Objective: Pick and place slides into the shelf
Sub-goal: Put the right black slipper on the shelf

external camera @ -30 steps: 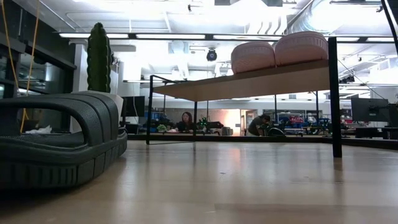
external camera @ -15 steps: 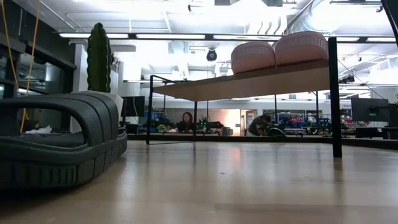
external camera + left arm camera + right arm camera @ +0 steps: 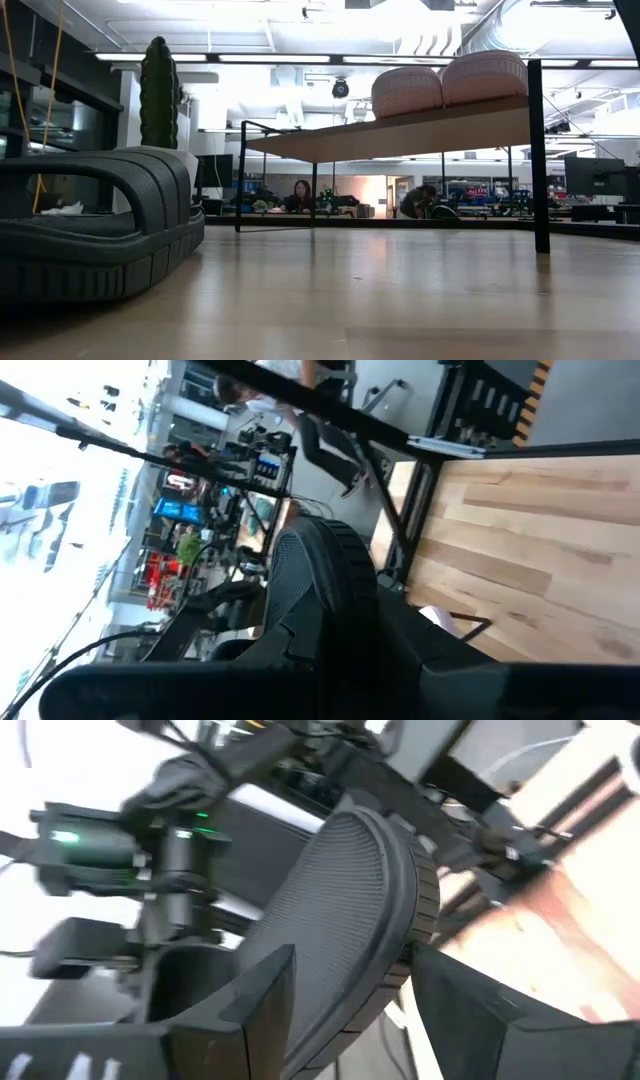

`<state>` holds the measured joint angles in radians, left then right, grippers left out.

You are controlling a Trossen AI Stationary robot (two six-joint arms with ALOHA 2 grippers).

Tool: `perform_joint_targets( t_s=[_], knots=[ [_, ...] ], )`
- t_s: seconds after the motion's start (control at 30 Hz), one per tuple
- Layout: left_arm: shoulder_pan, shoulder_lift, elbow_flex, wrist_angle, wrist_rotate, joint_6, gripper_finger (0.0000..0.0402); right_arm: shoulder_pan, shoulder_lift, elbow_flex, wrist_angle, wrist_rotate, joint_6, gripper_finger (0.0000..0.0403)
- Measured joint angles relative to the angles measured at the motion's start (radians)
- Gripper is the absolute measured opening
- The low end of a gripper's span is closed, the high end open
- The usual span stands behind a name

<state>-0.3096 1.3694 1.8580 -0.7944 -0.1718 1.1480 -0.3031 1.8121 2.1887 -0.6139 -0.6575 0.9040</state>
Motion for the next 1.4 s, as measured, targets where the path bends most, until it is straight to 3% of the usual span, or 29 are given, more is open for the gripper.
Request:
perform_joint_targets(
  t_s=[0.17, 0.7, 1.0, 1.4],
  knots=[
    [0.0, 0.01, 0.001, -0.009, 0.003, 0.0, 0.0038, 0.0, 0.0, 0.0, 0.054, -0.025, 0.03, 0.0188],
    [0.002, 0.011, 0.0, -0.007, -0.025, -0.004, 0.0038, -0.033, -0.002, 0.0, -0.06, 0.005, -0.063, 0.0188],
    [0.002, 0.012, 0.0, 0.046, -0.019, -0.003, 0.0038, -0.09, -0.002, 0.001, -0.113, 0.094, -0.118, 0.0188],
    [0.0, 0.012, 0.0, 0.045, -0.012, -0.005, 0.0038, -0.058, 0.0, 0.001, -0.042, 0.045, -0.067, 0.0188]
  ],
)
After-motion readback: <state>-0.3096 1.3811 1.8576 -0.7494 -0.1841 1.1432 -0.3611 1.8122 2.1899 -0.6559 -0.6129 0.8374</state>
